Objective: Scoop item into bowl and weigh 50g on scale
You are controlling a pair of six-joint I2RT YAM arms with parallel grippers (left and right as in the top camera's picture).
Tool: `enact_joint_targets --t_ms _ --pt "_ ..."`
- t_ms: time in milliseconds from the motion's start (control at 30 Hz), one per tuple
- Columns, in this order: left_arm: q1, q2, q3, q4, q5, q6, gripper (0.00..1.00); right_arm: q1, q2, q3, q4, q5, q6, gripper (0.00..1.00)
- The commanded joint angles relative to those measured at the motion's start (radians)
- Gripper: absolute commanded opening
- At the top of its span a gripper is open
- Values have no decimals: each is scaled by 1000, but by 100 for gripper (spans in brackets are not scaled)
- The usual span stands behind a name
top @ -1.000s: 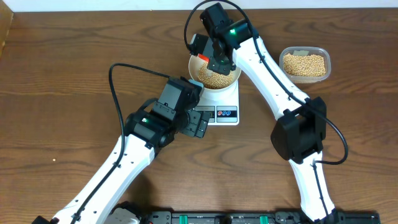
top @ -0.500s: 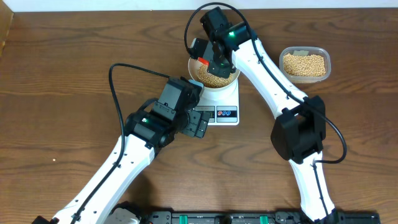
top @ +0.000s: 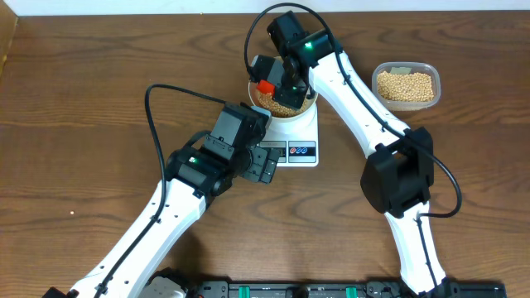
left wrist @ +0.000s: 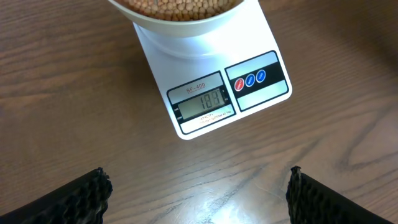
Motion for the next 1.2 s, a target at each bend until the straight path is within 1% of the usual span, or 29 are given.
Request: enact_joint_targets --t_ms 0,300,400,533,733,933,1167 --pt "3 -7 2 -4 -16 3 93 5 -33 -6 -20 -69 18 1" --pt "3 -7 2 -4 -16 3 92 -52 -66 -5 -76 -286 18 1" --pt "3 -7 2 -4 -16 3 93 -85 -78 -5 -92 -357 19 1" --pt "3 -7 2 -4 -16 3 92 -143 -93 -5 -95 -453 61 1" --pt "3 -7 2 -4 -16 3 92 -222 -94 -5 -127 -607 66 1" --pt "3 -7 2 -4 -16 3 92 -274 -101 -5 -150 -696 66 1" --pt "3 -7 2 -4 -16 3 92 -322 -128 -5 -164 -710 66 1"
